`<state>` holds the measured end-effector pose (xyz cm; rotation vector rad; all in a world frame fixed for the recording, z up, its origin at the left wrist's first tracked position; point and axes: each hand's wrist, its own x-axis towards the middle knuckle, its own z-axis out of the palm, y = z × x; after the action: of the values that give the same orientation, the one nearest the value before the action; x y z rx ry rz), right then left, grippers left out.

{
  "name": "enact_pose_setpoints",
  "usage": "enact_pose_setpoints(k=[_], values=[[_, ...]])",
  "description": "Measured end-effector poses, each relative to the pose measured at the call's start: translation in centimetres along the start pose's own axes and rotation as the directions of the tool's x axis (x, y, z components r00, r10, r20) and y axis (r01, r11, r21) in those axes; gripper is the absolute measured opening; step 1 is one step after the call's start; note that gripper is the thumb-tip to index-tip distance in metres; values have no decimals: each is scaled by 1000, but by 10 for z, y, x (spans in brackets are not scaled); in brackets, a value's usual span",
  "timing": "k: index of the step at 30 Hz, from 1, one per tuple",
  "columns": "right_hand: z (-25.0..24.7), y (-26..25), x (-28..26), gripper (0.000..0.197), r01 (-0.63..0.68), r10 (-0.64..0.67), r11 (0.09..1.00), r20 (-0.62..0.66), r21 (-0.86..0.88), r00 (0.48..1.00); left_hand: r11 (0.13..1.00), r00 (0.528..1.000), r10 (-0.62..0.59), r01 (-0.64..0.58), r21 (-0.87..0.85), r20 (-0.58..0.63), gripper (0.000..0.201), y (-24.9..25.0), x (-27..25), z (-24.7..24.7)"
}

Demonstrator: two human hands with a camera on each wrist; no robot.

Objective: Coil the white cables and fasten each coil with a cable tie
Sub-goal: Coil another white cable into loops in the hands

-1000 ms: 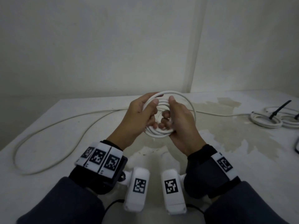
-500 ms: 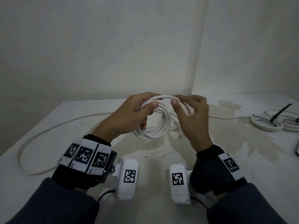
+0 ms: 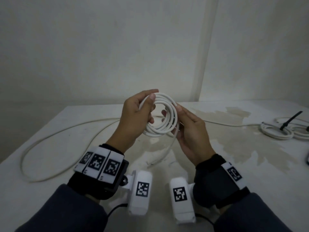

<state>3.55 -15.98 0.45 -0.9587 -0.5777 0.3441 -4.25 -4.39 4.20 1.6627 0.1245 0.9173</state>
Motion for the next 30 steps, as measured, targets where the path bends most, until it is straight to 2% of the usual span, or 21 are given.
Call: enact_pose_setpoints(k=[3, 5, 11, 14, 17, 21, 24, 26, 28, 30], values=[[2, 3, 2, 33, -188, 186, 941, 34, 282, 982, 994, 998, -67, 65, -88, -17, 26, -4, -4, 11], [0, 5, 3, 36, -224, 221, 905, 51, 363, 974, 992, 997, -79, 78, -98, -2, 26, -7, -8, 17], [-4, 9, 6, 32, -174, 181, 950, -3, 258, 983, 998, 998, -66, 66, -10, 13, 26, -17, -7, 18], [-7, 13, 9, 31, -115, 133, 972, -78, 204, 988, 995, 991, -94, 96, -11, 96, 28, -21, -12, 21], [-12, 11, 10, 27, -106, 131, 977, -126, 186, 983, 975, 964, -180, 201, -92, 197, 30, -21, -16, 23], [-14, 10, 12, 29, -108, 150, 961, -154, 255, 977, 856, 901, -272, 387, -343, 338, 32, -15, -13, 16], [-13, 10, 13, 34, -134, 210, 917, -169, 376, 963, 827, 886, -321, 434, -357, 333, 42, -19, -16, 17], [-14, 9, 15, 29, -155, 242, 878, -141, 452, 960, 804, 880, -362, 461, -375, 306, 42, -22, -19, 19], [-12, 9, 15, 25, -149, 245, 860, -139, 489, 959, 739, 868, -381, 492, -460, 317, 33, -27, -17, 18], [-8, 9, 15, 26, -157, 263, 844, -141, 513, 954, 650, 872, -371, 490, -581, 320, 33, -31, -13, 12]])
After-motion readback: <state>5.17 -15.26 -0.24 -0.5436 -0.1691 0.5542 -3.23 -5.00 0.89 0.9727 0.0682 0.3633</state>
